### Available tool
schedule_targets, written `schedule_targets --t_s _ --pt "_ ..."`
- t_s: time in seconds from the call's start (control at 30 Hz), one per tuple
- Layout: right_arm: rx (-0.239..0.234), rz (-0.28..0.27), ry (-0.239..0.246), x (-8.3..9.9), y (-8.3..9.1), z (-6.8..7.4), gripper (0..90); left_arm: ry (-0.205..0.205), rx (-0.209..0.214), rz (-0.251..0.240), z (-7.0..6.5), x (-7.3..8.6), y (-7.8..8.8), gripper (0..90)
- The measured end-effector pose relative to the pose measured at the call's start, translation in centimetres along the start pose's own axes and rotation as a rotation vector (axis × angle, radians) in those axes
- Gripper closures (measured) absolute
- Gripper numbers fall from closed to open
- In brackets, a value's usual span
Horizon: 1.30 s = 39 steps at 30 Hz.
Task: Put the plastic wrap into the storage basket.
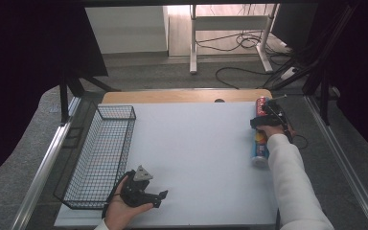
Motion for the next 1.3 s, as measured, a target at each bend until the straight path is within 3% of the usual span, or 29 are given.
schedule_targets --t_s 0.23,0.53,0.73,0.87,0.97,1.03,1.3 --pt "0.0 0.059 0.005 0.8 -0.5 0.5 25.5 -0.007 0.002 0.004 -0.1 0.1 -0.1 16.4" --pt "0.009 0.104 -0.043 0.8 -0.4 0.4 28.4 -0.008 0.002 0.004 -0.2 0.0 -0.1 16.4" --pt "-0.025 0.134 -0.067 0.9 -0.1 0.2 29.0 -0.005 0.001 0.001 0.0 0.0 -0.1 16.4" --pt "-0.048 0.152 -0.04 1.2 0.3 0.2 30.0 -0.005 0.002 0.001 0.0 0.0 -0.1 16.4" --pt "-0.072 0.147 -0.067 1.0 0.8 0.2 32.0 -0.008 0.003 0.002 0.0 0.0 0.0 16.4" --pt "-0.077 0.159 -0.015 1.1 1.2 0.5 32.0 -0.008 0.002 -0.001 0.1 -0.1 0.0 16.4" --pt "-0.138 0.137 0.045 0.8 3.1 1.6 32.1 0.0 0.001 -0.004 0.3 -0.1 0.1 16.4"
Point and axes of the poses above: each handheld gripper's, and its own axes: y roughly backward along the jaws, x roughly out of its underside, z roughly to its left, the point moved 7 cm from there along -y, roughly forward along the jaws, and after that the axes turned 9 degrees about -z, right-handed, at the moved point
